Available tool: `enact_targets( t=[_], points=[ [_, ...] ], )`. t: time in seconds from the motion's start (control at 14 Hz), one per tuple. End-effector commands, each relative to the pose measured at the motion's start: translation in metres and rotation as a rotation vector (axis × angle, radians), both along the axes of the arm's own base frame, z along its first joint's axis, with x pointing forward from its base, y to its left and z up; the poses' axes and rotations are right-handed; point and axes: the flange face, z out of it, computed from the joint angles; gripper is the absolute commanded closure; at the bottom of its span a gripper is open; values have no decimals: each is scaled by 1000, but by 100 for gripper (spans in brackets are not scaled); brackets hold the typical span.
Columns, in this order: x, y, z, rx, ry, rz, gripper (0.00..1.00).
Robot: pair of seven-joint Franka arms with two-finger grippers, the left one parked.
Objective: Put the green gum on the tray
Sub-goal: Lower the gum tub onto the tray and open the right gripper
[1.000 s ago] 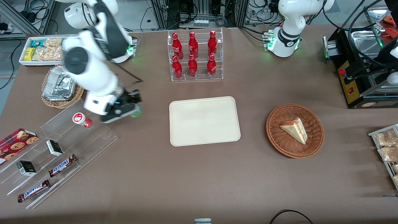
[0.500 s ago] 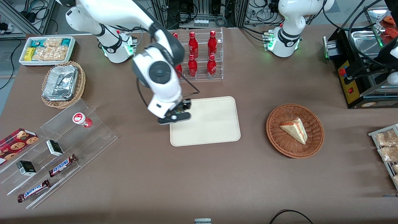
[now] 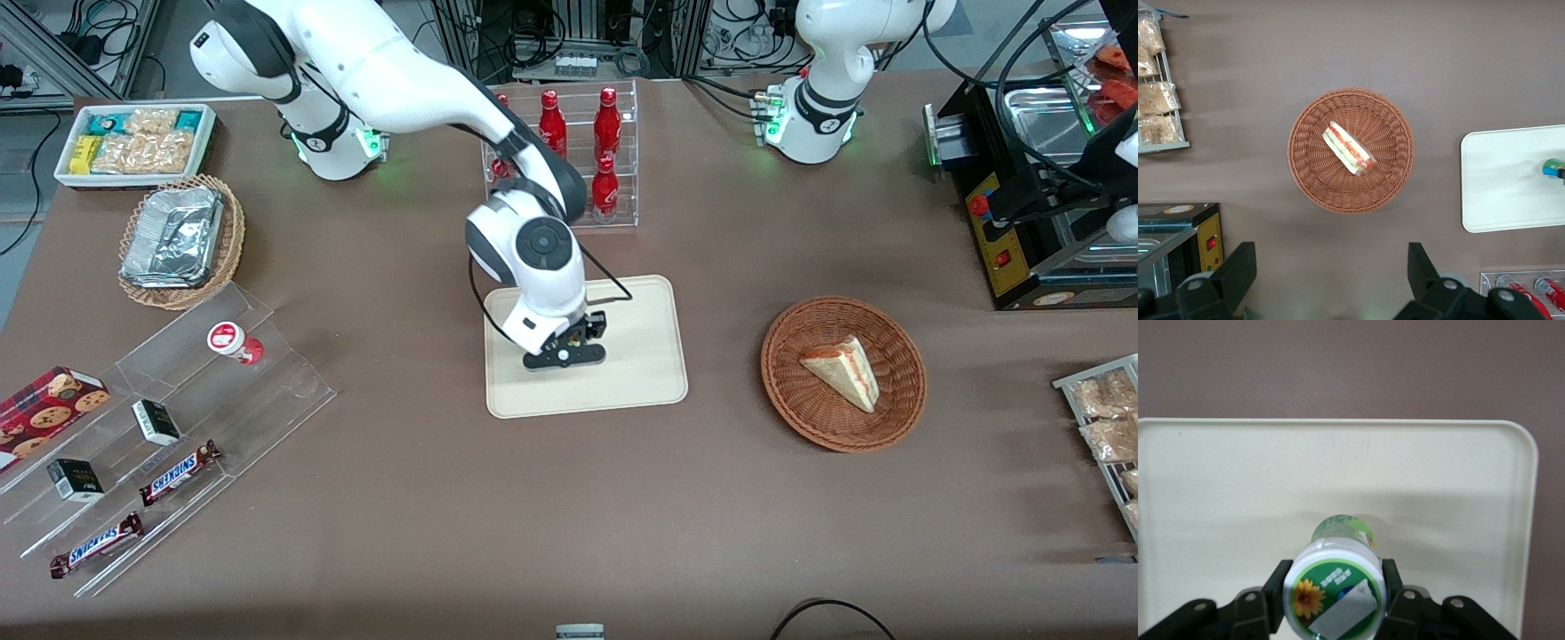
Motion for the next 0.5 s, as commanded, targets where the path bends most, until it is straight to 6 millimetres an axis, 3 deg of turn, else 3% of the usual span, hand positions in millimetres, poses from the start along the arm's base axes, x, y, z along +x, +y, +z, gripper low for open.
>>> enact_targets(
  t=[0.0,0.43],
  points=[
    [6,12,2,12,-13,-18,100],
    [-14,26,-7,1,0,10,100]
  ],
)
